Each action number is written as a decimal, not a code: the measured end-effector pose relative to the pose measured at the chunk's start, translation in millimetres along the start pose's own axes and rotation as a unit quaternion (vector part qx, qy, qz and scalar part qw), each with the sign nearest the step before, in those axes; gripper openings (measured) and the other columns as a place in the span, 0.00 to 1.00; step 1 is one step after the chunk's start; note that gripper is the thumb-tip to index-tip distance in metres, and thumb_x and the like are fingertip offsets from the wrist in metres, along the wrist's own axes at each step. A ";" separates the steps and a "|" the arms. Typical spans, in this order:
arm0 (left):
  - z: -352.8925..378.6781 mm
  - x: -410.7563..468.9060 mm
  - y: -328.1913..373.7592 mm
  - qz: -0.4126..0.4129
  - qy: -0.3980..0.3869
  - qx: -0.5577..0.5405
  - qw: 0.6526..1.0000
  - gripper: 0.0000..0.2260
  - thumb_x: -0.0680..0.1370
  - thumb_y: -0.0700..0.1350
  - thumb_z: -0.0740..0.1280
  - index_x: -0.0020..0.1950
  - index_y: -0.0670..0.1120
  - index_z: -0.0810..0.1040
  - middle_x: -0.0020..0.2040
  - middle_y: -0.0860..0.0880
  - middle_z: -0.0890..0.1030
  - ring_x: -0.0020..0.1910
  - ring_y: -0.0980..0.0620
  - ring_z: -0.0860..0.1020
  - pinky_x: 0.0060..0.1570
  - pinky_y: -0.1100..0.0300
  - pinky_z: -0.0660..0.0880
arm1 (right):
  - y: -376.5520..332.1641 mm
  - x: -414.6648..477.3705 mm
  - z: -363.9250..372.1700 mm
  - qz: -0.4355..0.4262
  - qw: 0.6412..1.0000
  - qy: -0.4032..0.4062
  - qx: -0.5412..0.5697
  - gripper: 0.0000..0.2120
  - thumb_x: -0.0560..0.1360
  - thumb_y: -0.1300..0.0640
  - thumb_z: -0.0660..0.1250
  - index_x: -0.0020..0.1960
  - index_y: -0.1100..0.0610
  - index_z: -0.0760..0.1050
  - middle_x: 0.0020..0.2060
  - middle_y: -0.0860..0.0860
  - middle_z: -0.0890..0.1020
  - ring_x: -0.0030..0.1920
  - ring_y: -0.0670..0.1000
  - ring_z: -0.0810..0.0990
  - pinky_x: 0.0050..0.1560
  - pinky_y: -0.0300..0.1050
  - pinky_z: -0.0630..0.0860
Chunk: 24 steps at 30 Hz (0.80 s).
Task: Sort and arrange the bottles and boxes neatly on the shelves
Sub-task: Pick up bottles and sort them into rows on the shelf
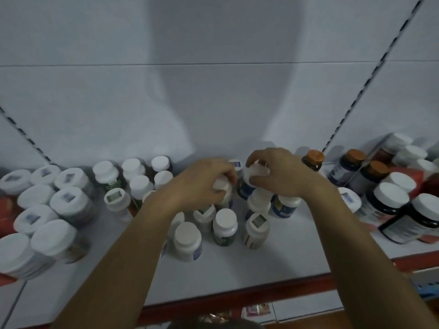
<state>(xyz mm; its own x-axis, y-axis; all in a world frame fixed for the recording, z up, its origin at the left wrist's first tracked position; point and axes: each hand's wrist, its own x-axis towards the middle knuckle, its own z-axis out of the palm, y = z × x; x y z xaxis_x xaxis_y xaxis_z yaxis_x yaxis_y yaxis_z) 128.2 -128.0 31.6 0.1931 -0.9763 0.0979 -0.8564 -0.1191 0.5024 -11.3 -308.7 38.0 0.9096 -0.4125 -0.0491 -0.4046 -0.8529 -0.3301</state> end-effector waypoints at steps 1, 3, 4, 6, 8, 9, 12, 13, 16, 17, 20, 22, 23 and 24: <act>2.1 1.0 -1.1 -0.014 -0.017 0.012 1.000 0.14 0.73 0.38 0.71 0.57 0.50 0.80 0.54 0.56 0.79 0.53 0.55 0.76 0.52 0.59 0.72 | -0.8 1.0 2.4 -0.007 1.000 -0.021 -0.019 0.14 0.75 0.44 0.69 0.60 0.42 0.75 0.52 0.46 0.78 0.53 0.52 0.75 0.57 0.58 0.75; 5.7 -0.9 -2.1 -0.035 -0.035 0.023 0.998 0.15 0.75 0.40 0.72 0.59 0.54 0.78 0.52 0.61 0.75 0.54 0.57 0.74 0.52 0.60 0.70 | 0.6 3.4 5.9 -0.013 0.998 -0.041 -0.045 0.14 0.76 0.44 0.68 0.61 0.40 0.74 0.54 0.44 0.79 0.55 0.51 0.72 0.60 0.57 0.71; 6.0 -4.1 -2.1 -0.041 -0.032 0.020 0.998 0.15 0.75 0.41 0.72 0.60 0.54 0.78 0.52 0.62 0.74 0.53 0.58 0.73 0.51 0.61 0.70 | 1.2 4.9 6.2 -0.018 0.997 -0.044 -0.054 0.14 0.76 0.43 0.67 0.61 0.40 0.73 0.55 0.44 0.79 0.55 0.51 0.72 0.60 0.57 0.70; 2.1 -14.6 -2.6 -0.043 -0.003 0.007 0.999 0.15 0.76 0.41 0.73 0.60 0.53 0.79 0.54 0.59 0.77 0.52 0.57 0.76 0.51 0.59 0.74 | -2.1 8.8 2.9 -0.037 0.997 -0.042 -0.061 0.14 0.76 0.40 0.66 0.61 0.40 0.73 0.55 0.43 0.79 0.55 0.51 0.73 0.59 0.56 0.68; -8.7 -32.4 -5.7 -0.044 0.049 -0.005 0.998 0.13 0.77 0.41 0.73 0.61 0.51 0.81 0.56 0.56 0.81 0.53 0.59 0.78 0.52 0.61 0.75 | -13.8 14.9 -2.4 -0.067 0.996 -0.030 -0.042 0.15 0.77 0.39 0.66 0.61 0.41 0.73 0.55 0.44 0.79 0.55 0.51 0.73 0.59 0.56 0.69; -16.6 -44.3 -8.8 -0.051 0.075 -0.010 0.996 0.12 0.77 0.41 0.72 0.60 0.51 0.81 0.56 0.57 0.81 0.54 0.61 0.78 0.52 0.65 0.74 | -22.6 18.5 -4.4 -0.085 0.995 -0.026 -0.033 0.15 0.78 0.39 0.66 0.62 0.41 0.72 0.55 0.44 0.79 0.55 0.51 0.74 0.59 0.56 0.70; -46.6 -91.1 -25.8 -0.124 0.129 0.011 0.984 0.11 0.78 0.43 0.72 0.60 0.52 0.80 0.55 0.58 0.81 0.54 0.61 0.78 0.52 0.65 0.74 | -58.5 32.5 -6.0 -0.144 0.988 -0.040 -0.026 0.15 0.79 0.40 0.64 0.63 0.43 0.72 0.56 0.45 0.78 0.56 0.52 0.75 0.60 0.57 0.72; -57.4 -109.6 -32.9 -0.156 0.139 0.028 0.978 0.12 0.78 0.43 0.72 0.60 0.52 0.80 0.55 0.57 0.81 0.53 0.60 0.79 0.52 0.61 0.75 | -71.7 37.8 -5.5 -0.163 0.985 -0.053 -0.029 0.15 0.79 0.40 0.64 0.64 0.44 0.72 0.57 0.46 0.78 0.56 0.53 0.76 0.61 0.57 0.72; -89.2 -170.9 -50.8 -0.239 0.178 0.081 0.951 0.12 0.77 0.43 0.73 0.59 0.52 0.80 0.53 0.58 0.81 0.52 0.61 0.79 0.51 0.65 0.75 | -112.4 55.6 -1.6 -0.214 0.970 -0.100 -0.053 0.17 0.79 0.42 0.66 0.65 0.46 0.72 0.60 0.49 0.77 0.58 0.54 0.76 0.62 0.57 0.73; -98.2 -192.2 -54.3 -0.268 0.195 0.094 0.939 0.11 0.77 0.44 0.73 0.59 0.54 0.80 0.51 0.60 0.80 0.51 0.65 0.79 0.48 0.71 0.73 | -127.3 61.6 0.0 -0.229 0.964 -0.116 -0.066 0.18 0.79 0.43 0.66 0.66 0.47 0.72 0.60 0.49 0.77 0.59 0.54 0.76 0.62 0.56 0.73; -117.8 -252.7 -62.8 -0.353 0.249 0.113 0.895 0.09 0.77 0.45 0.73 0.56 0.55 0.81 0.49 0.57 0.82 0.47 0.64 0.80 0.45 0.64 0.74 | -178.4 76.9 6.0 -0.280 0.943 -0.149 -0.096 0.19 0.78 0.43 0.67 0.66 0.47 0.72 0.58 0.49 0.78 0.57 0.54 0.77 0.60 0.53 0.75; -125.0 -288.3 -67.6 -0.385 0.285 0.123 0.869 0.10 0.76 0.42 0.73 0.54 0.55 0.81 0.49 0.56 0.82 0.43 0.65 0.79 0.42 0.62 0.73 | -218.5 84.8 14.0 -0.310 0.931 -0.157 -0.112 0.20 0.77 0.41 0.66 0.67 0.46 0.71 0.55 0.49 0.78 0.55 0.54 0.78 0.58 0.52 0.77; -127.4 -304.2 -70.5 -0.394 0.303 0.128 0.858 0.10 0.76 0.42 0.73 0.54 0.55 0.80 0.49 0.56 0.81 0.42 0.66 0.78 0.42 0.62 0.72 | -239.5 88.8 19.7 -0.326 0.924 -0.156 -0.124 0.20 0.77 0.40 0.66 0.67 0.45 0.71 0.55 0.49 0.78 0.54 0.55 0.78 0.57 0.52 0.77; -129.4 -319.5 -73.6 -0.403 0.319 0.131 0.848 0.10 0.77 0.42 0.73 0.54 0.55 0.80 0.50 0.55 0.81 0.44 0.63 0.78 0.42 0.60 0.73 | -261.8 92.6 26.9 -0.344 0.916 -0.157 -0.136 0.21 0.77 0.40 0.66 0.67 0.45 0.70 0.56 0.50 0.78 0.54 0.54 0.78 0.56 0.52 0.77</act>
<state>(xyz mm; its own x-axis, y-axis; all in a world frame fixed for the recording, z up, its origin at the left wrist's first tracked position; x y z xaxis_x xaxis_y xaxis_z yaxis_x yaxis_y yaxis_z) 191.5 216.1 74.6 0.9145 -0.2724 0.2991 -0.3837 -0.8186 0.4274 181.3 -114.9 94.5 0.9234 0.3278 -0.1999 0.3041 -0.9423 -0.1402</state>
